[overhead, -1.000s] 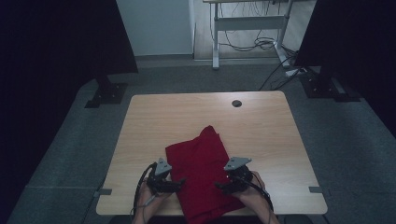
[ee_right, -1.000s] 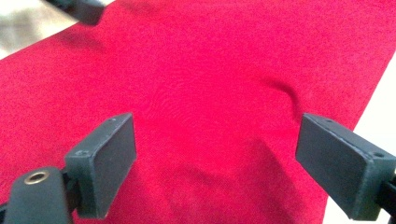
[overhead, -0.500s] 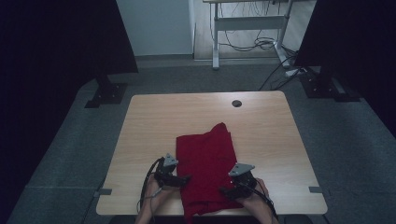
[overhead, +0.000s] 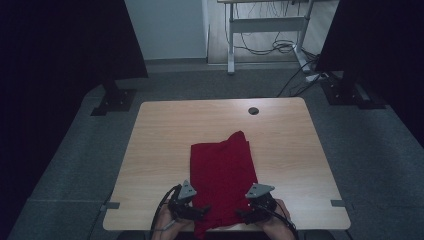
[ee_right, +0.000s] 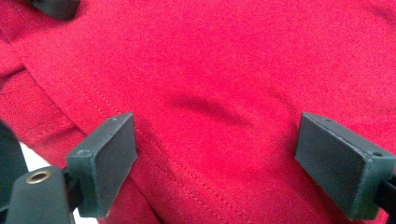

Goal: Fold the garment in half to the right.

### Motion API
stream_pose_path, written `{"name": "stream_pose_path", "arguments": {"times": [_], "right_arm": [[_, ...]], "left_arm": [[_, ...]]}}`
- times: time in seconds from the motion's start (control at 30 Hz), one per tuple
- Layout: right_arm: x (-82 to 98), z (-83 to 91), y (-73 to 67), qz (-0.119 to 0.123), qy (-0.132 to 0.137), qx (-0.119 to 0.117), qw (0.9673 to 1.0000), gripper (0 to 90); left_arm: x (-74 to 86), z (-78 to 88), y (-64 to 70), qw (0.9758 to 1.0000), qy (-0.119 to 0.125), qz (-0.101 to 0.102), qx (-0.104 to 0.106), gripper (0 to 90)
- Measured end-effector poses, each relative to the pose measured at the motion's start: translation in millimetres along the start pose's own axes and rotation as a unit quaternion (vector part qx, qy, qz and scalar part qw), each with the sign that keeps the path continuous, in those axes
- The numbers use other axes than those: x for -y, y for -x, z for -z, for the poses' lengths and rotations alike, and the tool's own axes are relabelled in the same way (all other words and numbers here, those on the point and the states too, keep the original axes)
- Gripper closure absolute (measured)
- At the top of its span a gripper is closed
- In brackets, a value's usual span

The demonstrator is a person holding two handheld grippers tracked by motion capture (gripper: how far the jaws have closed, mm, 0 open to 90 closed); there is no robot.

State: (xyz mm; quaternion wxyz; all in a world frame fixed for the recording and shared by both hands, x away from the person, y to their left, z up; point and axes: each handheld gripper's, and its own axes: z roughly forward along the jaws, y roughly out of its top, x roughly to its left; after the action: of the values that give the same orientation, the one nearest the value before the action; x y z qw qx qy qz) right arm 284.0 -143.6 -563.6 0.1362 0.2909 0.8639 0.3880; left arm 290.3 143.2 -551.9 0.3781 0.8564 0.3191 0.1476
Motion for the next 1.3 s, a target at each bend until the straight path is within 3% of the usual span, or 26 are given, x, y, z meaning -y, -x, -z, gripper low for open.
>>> {"name": "stream_pose_path", "arguments": {"times": [0.17,0.2,0.23,0.37,0.4,0.43,0.5,0.53,0.57,0.6,0.63,0.67,0.7,0.77,0.8,1.0,1.2,1.23,1.3], "right_arm": [[0.6,0.5,3.3,0.006,-0.003,0.013,0.9999,13.6],[0.6,0.5,3.3,0.006,-0.003,0.013,0.9999,13.7],[0.0,4.4,11.8,-0.005,0.001,0.027,0.9996,13.7],[0.0,8.0,12.0,-0.006,0.002,0.034,0.9994,13.7],[0.3,17.8,8.0,-0.010,-0.003,0.049,0.9987,13.7],[0.3,17.8,8.0,-0.010,-0.003,0.049,0.9987,14.0],[5.8,18.8,1.6,-0.013,-0.012,0.039,0.9991,14.0],[5.8,18.8,1.6,-0.013,-0.012,0.039,0.9991,14.0],[5.8,18.8,1.6,-0.013,-0.012,0.039,0.9991,14.0],[10.6,12.4,3.6,-0.036,0.002,0.036,0.9987,14.0],[10.6,12.4,3.6,-0.036,0.002,0.036,0.9987,13.8],[8.6,8.5,0.5,-0.026,-0.001,0.057,0.9980,15.5],[8.4,6.8,-0.4,-0.027,0.001,0.062,0.9977,15.6],[8.1,5.7,-0.3,-0.028,0.003,0.062,0.9977,15.6],[8.1,5.7,-0.3,-0.028,0.003,0.062,0.9977,15.7],[2.3,-0.6,3.4,-0.031,0.003,0.067,0.9973,17.4],[-3.8,-7.0,8.8,-0.034,0.003,0.071,0.9969,18.0],[-3.8,-7.0,8.8,-0.034,0.003,0.071,0.9969,18.0],[-8.0,-11.3,12.4,-0.036,0.004,0.074,0.9966,18.0]], "left_arm": [[-5.7,-5.3,-2.5,1.0000,-0.004,-0.003,-0.004,14.8],[-14.2,-14.3,-6.1,1.0000,0.000,-0.001,-0.008,14.8],[-14.6,-14.3,-6.4,1.0000,0.003,0.002,-0.007,14.7],[-13.4,-8.6,-8.1,0.9999,0.009,0.009,0.003,14.9],[-13.4,-8.6,-8.1,0.9999,0.009,0.009,0.003,14.9],[-12.1,10.1,-18.5,0.9987,0.036,0.035,0.001,14.9],[-12.1,10.1,-18.5,0.9987,0.036,0.035,0.001,15.0],[-6.6,21.0,-32.0,0.9977,0.042,0.050,-0.019,15.0],[-6.6,21.0,-32.0,0.9977,0.042,0.050,-0.019,14.5],[-6.6,21.0,-32.0,0.9977,0.042,0.050,-0.019,14.5],[6.8,24.4,-47.1,0.9960,0.038,0.072,-0.036,14.5],[11.2,24.3,-51.8,0.9954,0.035,0.080,-0.039,14.4],[14.9,24.0,-56.0,0.9949,0.029,0.086,-0.043,14.4],[14.9,24.0,-56.0,0.9949,0.029,0.086,-0.043,14.4],[21.8,24.3,-65.6,0.9945,0.011,0.089,-0.053,14.4],[26.9,21.3,-67.9,0.9945,-0.007,0.083,-0.063,14.4],[26.8,20.0,-67.6,0.9945,-0.008,0.077,-0.072,13.4],[28.6,19.4,-67.7,0.9942,-0.009,0.064,-0.086,13.4],[28.6,19.4,-67.7,0.9942,-0.009,0.064,-0.086,12.5]]}}
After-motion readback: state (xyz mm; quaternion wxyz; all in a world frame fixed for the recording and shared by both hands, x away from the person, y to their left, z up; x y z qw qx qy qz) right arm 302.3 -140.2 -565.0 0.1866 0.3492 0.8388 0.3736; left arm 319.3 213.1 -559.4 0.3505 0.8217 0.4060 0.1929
